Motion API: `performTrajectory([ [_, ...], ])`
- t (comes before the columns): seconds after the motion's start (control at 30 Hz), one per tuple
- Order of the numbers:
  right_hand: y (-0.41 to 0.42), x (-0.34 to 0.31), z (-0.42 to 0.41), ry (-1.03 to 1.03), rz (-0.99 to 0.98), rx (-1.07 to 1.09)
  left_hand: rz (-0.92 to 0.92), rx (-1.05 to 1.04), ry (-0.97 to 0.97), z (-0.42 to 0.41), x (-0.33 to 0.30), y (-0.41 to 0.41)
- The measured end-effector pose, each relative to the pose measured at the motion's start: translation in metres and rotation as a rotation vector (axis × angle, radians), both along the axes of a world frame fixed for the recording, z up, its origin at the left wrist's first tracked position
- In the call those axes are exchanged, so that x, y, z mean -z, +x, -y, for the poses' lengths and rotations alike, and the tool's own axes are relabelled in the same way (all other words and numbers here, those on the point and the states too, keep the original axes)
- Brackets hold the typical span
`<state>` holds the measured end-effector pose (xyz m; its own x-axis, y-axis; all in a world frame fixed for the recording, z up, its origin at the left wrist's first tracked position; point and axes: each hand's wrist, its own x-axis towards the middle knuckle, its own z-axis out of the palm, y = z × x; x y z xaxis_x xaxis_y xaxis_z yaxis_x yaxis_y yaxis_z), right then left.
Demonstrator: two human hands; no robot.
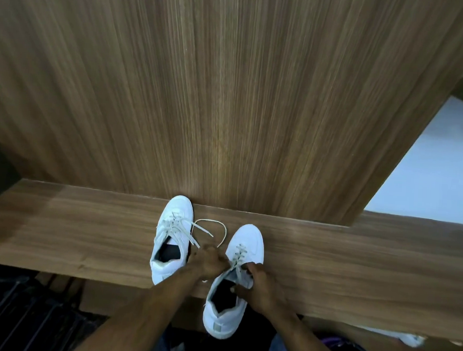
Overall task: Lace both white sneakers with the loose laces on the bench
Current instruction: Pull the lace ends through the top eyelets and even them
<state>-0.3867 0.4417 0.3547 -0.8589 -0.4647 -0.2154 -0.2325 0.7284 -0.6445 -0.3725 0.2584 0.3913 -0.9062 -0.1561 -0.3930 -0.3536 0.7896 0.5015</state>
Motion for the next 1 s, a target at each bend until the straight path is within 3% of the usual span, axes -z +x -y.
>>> performTrajectory([
  [0.2,-0.001,0.002,-0.002,-0.029,0.039,-0.011,0.123,-0.044,0.155,-0.001,-0.006,-0.009],
  [0.3,-0.007,0.0,0.0,-0.097,0.151,0.027,0.123,-0.122,0.297,0.002,-0.022,-0.017],
  [0.43,-0.023,-0.025,0.011,-0.4,0.166,0.186,-0.063,-0.092,0.468,0.004,-0.07,-0.028],
  [0.63,-0.04,-0.107,0.034,-0.666,0.045,0.195,-0.233,0.021,0.633,-0.003,-0.133,-0.047],
  [0.77,-0.05,-0.108,0.029,-0.751,0.13,0.445,-0.27,0.015,0.593,0.009,-0.13,-0.046],
  [0.87,-0.055,-0.089,0.006,-0.866,0.373,0.75,-0.248,-0.064,0.539,0.032,-0.112,-0.037],
  [1.0,-0.053,-0.056,-0.027,-0.772,0.474,0.961,-0.267,-0.156,0.516,0.061,-0.079,-0.025],
])
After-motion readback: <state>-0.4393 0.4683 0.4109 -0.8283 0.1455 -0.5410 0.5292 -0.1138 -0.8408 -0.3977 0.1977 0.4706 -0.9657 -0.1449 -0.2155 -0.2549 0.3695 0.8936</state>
